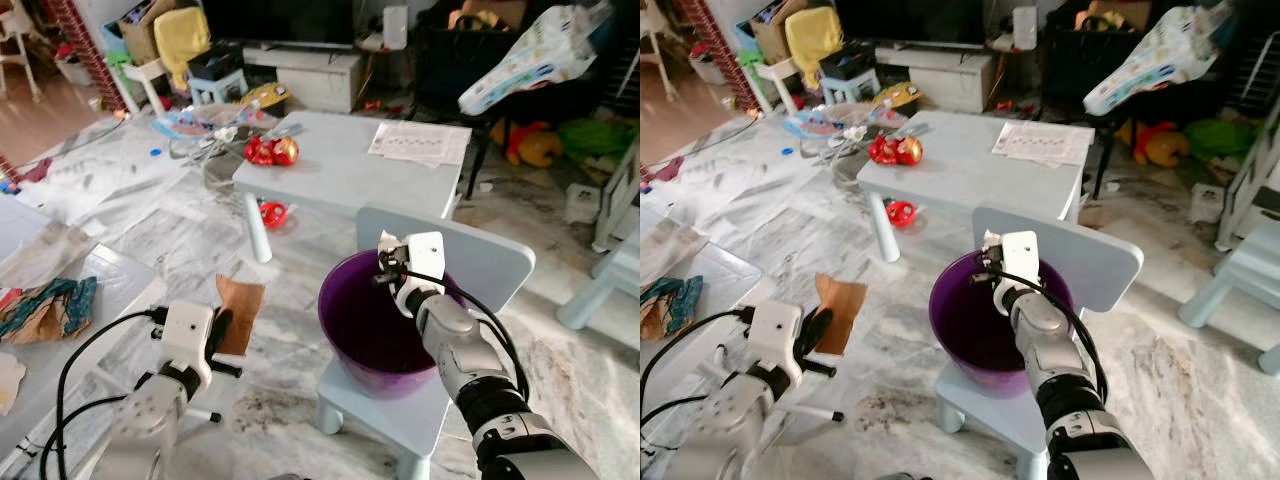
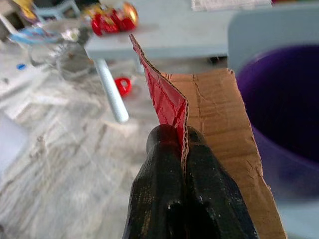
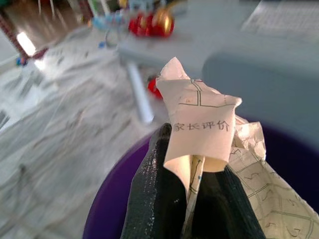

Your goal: Picking trash to rubbish bin

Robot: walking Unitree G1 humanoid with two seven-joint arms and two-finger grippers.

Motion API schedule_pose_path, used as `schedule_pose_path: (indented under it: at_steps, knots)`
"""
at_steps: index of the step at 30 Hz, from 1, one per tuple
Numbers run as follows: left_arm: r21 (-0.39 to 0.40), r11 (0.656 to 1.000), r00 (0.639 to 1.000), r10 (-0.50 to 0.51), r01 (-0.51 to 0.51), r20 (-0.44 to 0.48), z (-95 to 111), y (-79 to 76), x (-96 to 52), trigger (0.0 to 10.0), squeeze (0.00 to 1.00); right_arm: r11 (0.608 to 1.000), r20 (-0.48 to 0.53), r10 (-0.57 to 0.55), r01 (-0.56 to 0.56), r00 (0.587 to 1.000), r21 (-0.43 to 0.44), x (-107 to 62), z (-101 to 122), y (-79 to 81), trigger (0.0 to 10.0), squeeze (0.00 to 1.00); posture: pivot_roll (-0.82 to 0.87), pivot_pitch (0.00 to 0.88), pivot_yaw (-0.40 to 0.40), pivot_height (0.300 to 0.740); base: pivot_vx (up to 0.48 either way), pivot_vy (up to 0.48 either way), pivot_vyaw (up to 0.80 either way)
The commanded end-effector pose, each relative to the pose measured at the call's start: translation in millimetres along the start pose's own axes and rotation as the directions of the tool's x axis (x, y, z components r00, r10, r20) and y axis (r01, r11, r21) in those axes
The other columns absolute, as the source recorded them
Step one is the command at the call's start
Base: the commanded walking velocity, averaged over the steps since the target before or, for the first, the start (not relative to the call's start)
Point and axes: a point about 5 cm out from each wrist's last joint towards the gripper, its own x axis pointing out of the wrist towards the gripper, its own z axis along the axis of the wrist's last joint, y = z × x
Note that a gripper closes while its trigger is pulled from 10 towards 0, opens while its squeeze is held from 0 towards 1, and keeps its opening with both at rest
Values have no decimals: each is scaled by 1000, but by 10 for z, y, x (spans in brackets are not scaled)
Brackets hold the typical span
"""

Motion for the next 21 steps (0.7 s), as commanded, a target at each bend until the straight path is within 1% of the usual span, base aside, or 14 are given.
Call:
schedule_pose_path:
  at_steps: [1, 2, 3, 6, 7, 9, 10, 15, 17, 21]
  knots:
    - [15, 999, 1000, -30, 30, -6, 22, 26, -98, 10000, 0, 1000, -17, 10, -10, 1000, 15, 33, -30, 81, 10000, 0, 155, 106, 137, 740, 0, 0, 0]
    - [19, 999, 998, -49, 50, -27, -11, 39, -167, 10000, 0, 1000, -37, 2, -1, 999, 15, 29, -90, 94, 10000, 0, 156, 107, 138, 740, 0, 0, 0]
    - [25, 998, 998, -48, 49, -39, -27, 58, -192, 10000, 0, 1000, -43, -4, 5, 999, 17, 26, -113, 94, 10000, 0, 159, 110, 141, 740, 0, 0, 0]
    - [29, 999, 998, -35, 36, -50, -43, 105, -221, 10000, 0, 999, -59, -31, 32, 998, 8, 17, -157, 76, 10000, 0, 161, 114, 143, 740, 0, 0, 0]
    - [30, 999, 998, -31, 33, -52, -26, 119, -216, 10000, 0, 997, -70, -75, 76, 995, 23, 10, -182, 26, 10000, 1000, 162, 117, 143, 740, 0, 0, 0]
    - [34, 999, 998, -32, 34, -52, -6, 114, -198, 10000, 0, 993, -71, -106, 109, 992, 37, 7, -187, -15, 10000, 1000, 160, 117, 143, 740, 0, 0, 0]
    - [36, 999, 998, -34, 36, -48, 9, 96, -166, 10000, 0, 989, -70, -146, 148, 987, 21, 1, -184, -69, 10000, 1000, 160, 117, 143, 740, 0, 0, 0]
    - [50, 998, 999, -44, 45, -19, 87, 63, -75, 10000, 0, 971, -61, -238, 240, 969, 15, -7, -158, -180, 10000, 1000, 153, 111, 145, 740, 0, 0, 0]
    - [50, 998, 999, -37, 37, -4, 128, 71, -24, 10000, 0, 968, -54, -251, 251, 966, -2, -11, -148, -207, 10000, 1000, 146, 107, 143, 740, 0, 0, 0]
    - [51, 998, 1000, -23, 23, 8, 168, 113, 58, 10000, 0, 966, -34, -260, 260, 965, 2, -17, -137, -228, 10000, 1000, 122, 94, 141, 740, 0, 0, 0]
